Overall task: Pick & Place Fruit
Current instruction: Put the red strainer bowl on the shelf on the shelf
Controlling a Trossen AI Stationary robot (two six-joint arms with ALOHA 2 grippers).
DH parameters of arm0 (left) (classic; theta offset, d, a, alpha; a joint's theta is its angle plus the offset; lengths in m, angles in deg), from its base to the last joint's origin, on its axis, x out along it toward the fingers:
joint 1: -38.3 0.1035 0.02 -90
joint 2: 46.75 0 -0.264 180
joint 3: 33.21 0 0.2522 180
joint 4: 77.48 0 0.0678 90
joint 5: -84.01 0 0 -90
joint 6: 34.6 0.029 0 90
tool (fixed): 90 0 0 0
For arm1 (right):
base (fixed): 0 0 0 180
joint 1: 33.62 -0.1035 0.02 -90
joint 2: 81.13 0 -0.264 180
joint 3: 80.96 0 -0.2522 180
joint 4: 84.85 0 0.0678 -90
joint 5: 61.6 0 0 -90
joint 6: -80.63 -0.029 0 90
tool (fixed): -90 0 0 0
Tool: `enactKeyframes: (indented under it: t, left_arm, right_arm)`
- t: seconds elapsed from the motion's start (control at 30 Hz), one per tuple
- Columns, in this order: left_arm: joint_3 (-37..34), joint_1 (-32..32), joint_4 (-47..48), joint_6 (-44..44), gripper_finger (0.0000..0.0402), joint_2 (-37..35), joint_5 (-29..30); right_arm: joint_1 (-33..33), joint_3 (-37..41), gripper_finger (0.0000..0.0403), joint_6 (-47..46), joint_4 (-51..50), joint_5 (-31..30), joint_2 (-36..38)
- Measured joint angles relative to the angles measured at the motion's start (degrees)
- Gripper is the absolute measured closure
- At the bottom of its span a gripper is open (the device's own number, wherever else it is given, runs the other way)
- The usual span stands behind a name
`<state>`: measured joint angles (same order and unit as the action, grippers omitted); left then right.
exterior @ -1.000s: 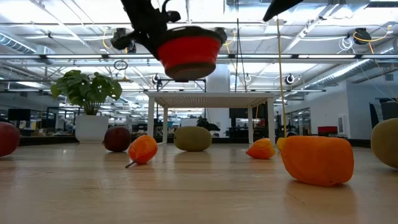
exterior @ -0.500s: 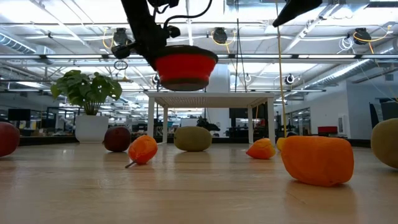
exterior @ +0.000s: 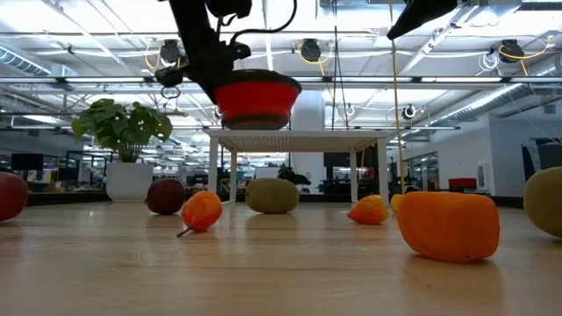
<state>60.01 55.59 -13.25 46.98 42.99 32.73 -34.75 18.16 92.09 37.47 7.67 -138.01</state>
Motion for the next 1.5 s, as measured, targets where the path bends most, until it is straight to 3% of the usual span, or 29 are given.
enactKeyframes:
  t: [0.57, 0.8, 1.17, 1.5]
  left_arm:
    - [-3.27, -1.03, -1.28, -0.9, 0.038, 0.0, 0.73]
    - [-4.0, -1.29, -1.26, -3.59, 0.0396, 0.0, 0.66]
    - [-4.0, -1.29, -1.55, -5.44, 0.0343, -0.04, 0.37]
    - [-4.0, -1.32, -8.19, -3.47, 0.0339, -0.07, 1.81]
  right_arm:
    - [0.0, 0.0, 0.0402, 0.11, 0.06, -0.04, 0.0]
    - [0.0, 0.0, 0.0402, -0.13, 1.37, -0.04, 0.0]
    - [0.0, 0.0, 0.0402, -0.13, 2.14, -0.04, 0.0]
    - [0.02, 0.0, 0.0402, -0.11, 2.14, -0.07, 0.0]
